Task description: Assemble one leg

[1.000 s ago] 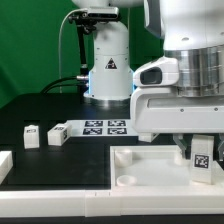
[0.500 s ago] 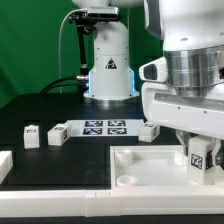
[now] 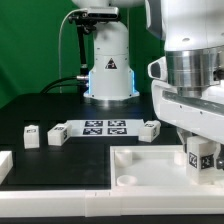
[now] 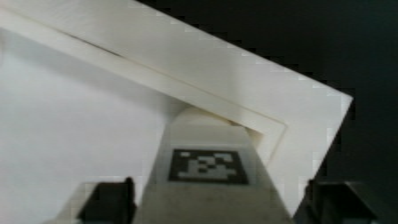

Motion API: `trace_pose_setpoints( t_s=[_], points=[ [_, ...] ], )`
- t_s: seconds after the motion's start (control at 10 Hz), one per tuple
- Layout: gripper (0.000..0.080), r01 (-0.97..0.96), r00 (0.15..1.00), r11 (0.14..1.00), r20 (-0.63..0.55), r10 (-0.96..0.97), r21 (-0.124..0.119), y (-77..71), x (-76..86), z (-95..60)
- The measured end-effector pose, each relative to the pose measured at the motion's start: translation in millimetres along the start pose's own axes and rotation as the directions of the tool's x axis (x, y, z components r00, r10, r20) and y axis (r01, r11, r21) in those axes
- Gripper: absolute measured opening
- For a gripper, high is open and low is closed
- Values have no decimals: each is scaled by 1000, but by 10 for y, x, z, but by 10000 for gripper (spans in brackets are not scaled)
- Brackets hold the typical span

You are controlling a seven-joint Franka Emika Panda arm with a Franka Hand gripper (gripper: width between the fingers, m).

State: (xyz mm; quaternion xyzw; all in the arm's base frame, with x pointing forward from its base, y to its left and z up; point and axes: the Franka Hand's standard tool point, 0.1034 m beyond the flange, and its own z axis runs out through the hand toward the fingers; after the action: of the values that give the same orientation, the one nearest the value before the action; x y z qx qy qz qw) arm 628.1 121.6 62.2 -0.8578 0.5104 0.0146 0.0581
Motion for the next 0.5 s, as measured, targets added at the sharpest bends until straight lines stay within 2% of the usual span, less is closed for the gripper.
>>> trace_pose_setpoints(
  t_s=[0.2,0.4,0.5],
  points=[
    [635,178,984,984,-2,-178,3,-6,20,-29],
    [647,406,914,914,-3,-406,1,19,25,-25],
    [647,545,838,838,-8,-545,-2,33,24,-20]
  ],
)
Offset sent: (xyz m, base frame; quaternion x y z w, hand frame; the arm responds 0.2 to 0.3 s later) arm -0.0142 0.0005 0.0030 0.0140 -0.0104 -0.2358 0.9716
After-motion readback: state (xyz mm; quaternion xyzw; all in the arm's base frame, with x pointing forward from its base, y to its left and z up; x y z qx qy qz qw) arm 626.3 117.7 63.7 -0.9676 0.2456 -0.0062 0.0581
